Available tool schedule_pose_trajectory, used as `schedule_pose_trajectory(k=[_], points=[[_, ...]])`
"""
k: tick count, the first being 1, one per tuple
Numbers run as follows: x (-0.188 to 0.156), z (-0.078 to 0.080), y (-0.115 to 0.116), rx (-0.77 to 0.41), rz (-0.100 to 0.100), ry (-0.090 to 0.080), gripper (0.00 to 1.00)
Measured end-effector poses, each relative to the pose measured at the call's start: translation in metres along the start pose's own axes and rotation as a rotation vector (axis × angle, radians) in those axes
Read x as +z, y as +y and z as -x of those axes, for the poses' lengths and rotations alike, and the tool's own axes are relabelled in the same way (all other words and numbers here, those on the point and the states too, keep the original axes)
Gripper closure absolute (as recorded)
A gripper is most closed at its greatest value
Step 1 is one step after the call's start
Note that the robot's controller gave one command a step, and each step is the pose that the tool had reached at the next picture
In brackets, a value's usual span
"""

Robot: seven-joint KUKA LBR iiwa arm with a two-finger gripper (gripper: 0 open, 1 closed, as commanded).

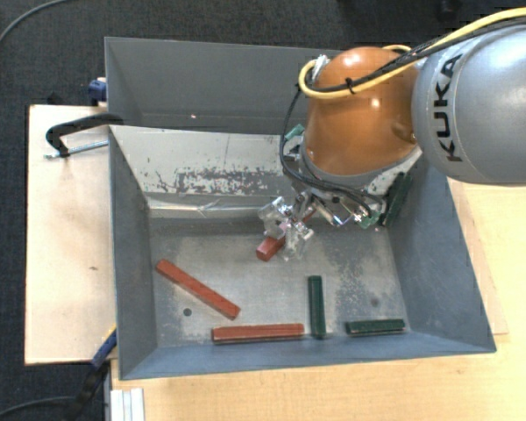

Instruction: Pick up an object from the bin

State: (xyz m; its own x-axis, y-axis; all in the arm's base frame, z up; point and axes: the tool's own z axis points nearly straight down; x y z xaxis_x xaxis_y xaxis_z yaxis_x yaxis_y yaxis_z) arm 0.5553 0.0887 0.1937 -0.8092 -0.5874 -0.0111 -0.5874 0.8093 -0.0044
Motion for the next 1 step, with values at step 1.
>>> schedule_pose_trajectory(k=[1], points=[[-0.0789, 0.0063, -0.0186, 0.004, -0.003, -0.004, 1.00]])
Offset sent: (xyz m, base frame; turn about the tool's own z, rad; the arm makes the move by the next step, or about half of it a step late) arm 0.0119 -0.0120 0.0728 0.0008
